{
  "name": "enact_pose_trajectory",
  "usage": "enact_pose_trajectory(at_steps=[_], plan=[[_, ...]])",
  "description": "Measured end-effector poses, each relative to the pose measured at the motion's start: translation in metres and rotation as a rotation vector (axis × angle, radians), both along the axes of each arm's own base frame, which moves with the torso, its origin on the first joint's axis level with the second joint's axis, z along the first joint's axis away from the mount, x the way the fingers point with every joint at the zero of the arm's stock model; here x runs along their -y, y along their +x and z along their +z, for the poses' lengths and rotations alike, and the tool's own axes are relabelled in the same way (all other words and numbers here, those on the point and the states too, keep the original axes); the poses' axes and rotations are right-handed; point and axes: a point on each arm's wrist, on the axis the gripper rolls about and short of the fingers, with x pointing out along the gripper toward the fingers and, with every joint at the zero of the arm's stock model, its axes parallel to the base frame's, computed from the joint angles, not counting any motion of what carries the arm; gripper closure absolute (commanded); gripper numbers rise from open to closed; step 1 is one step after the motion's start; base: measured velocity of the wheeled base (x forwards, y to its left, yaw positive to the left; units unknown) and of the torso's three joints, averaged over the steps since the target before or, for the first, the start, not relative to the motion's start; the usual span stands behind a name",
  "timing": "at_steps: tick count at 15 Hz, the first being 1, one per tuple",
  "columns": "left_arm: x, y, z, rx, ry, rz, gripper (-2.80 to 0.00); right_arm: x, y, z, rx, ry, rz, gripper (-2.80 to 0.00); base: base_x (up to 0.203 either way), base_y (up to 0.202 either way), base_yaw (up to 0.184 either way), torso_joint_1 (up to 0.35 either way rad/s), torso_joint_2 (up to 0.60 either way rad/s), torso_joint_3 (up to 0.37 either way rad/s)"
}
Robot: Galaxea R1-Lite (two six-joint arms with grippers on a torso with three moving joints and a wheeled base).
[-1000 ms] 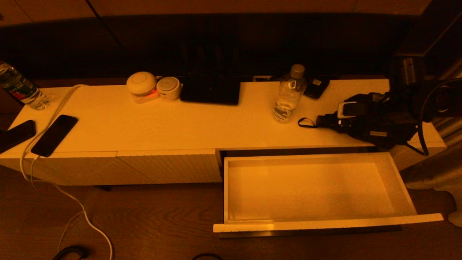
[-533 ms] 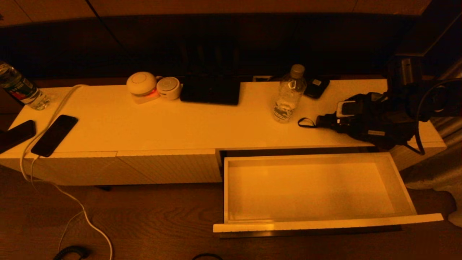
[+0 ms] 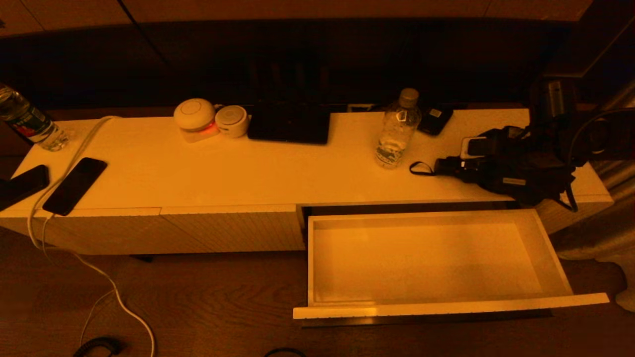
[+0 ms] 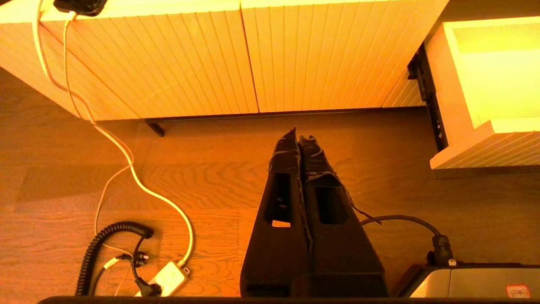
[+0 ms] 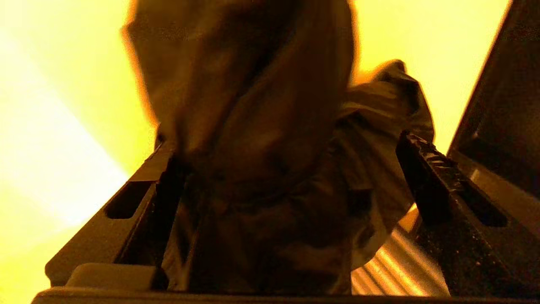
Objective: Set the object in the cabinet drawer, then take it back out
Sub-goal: Put the umbrella in the drawer
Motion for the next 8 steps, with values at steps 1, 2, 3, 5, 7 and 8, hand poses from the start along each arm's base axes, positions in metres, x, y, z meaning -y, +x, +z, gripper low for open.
enact_pose_trajectory(at_steps=[1, 2, 3, 5, 7, 8], plan=[[0.0000, 0.0000, 0.0000, 0.000, 0.000, 0.000, 0.00, 0.0000, 0.0011, 0.0003, 0.009, 0.009, -0.006, -2.80, 0.000, 0.000, 0.000, 0.000, 0.00, 0.000], [0.0000, 0.0000, 0.0000, 0.000, 0.000, 0.000, 0.00, 0.0000, 0.0018, -0.0002, 0.010, 0.012, -0.007, -2.80, 0.000, 0.000, 0.000, 0.000, 0.00, 0.000], [0.0000, 0.0000, 0.0000, 0.000, 0.000, 0.000, 0.00, -0.0001, 0.0021, -0.0003, 0.010, 0.013, -0.007, -2.80, 0.000, 0.000, 0.000, 0.000, 0.00, 0.000], [0.0000, 0.0000, 0.0000, 0.000, 0.000, 0.000, 0.00, -0.0002, 0.0026, 0.0002, 0.013, 0.014, -0.007, -2.80, 0.000, 0.000, 0.000, 0.000, 0.00, 0.000], [0.0000, 0.0000, 0.0000, 0.000, 0.000, 0.000, 0.00, -0.0002, 0.0028, 0.0002, 0.015, 0.018, -0.005, 0.00, 0.000, 0.000, 0.000, 0.000, 0.00, 0.000], [0.0000, 0.0000, 0.0000, 0.000, 0.000, 0.000, 0.00, -0.0004, 0.0028, -0.0001, 0.014, 0.018, -0.004, 0.00, 0.000, 0.000, 0.000, 0.000, 0.00, 0.000]])
